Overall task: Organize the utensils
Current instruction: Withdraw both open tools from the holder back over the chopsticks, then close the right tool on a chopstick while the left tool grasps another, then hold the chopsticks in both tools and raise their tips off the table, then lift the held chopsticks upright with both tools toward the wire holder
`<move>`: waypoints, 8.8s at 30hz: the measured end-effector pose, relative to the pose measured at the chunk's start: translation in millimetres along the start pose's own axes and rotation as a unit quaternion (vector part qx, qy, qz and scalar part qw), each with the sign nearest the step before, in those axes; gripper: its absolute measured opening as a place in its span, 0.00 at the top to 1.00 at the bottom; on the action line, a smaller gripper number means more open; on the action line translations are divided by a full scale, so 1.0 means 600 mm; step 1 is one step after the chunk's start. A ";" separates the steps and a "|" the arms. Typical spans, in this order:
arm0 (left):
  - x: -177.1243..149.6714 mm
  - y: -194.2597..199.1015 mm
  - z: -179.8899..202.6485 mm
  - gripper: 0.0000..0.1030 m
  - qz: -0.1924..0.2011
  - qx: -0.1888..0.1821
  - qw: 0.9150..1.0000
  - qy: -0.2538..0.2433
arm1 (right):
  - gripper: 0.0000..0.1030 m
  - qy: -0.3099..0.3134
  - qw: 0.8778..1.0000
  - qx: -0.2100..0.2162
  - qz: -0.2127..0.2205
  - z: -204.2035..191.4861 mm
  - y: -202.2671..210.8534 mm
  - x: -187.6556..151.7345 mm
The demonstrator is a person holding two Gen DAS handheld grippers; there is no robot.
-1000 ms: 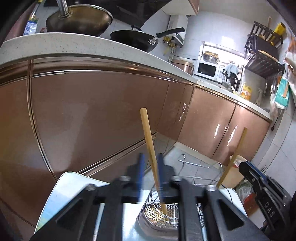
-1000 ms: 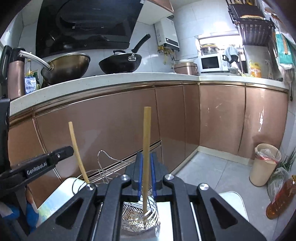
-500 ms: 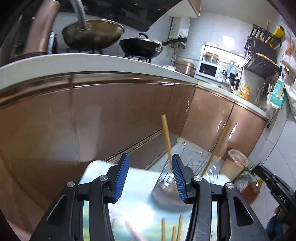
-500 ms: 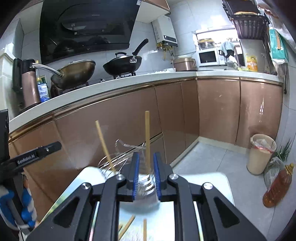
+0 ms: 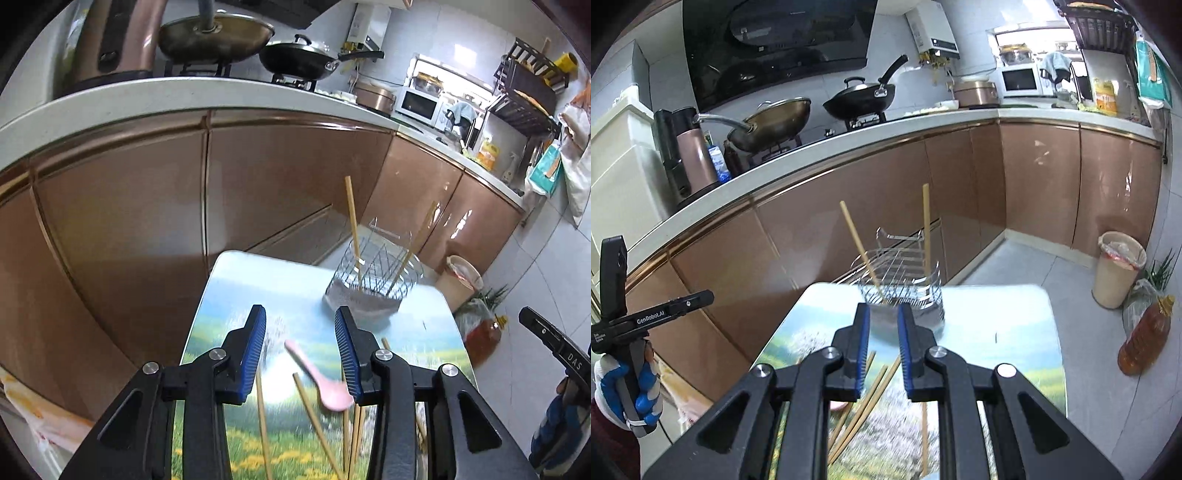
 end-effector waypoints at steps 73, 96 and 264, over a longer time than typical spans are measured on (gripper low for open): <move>-0.185 -0.300 0.079 0.64 -0.289 -0.071 0.954 -0.045 | 0.89 0.006 0.943 -0.082 -0.322 0.020 -0.455 -0.197; -0.182 -0.323 0.105 0.87 -0.295 -0.067 0.946 -0.113 | 0.93 0.047 0.925 -0.092 -0.365 0.036 -0.408 -0.216; 0.123 -0.114 0.144 0.94 -0.065 -0.078 0.993 -0.055 | 0.94 0.034 0.990 0.057 -0.123 -0.053 -0.094 0.069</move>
Point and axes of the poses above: each gripper's, at about its wrist camera, not at the fingertips, and y roughly against the way its jaws point, z to its right, x to its top, the point moved 1 cm from there along -y, roughly the way its jaws point, and after that the axes turned 14 degrees about -y, right-handed, at the moved point
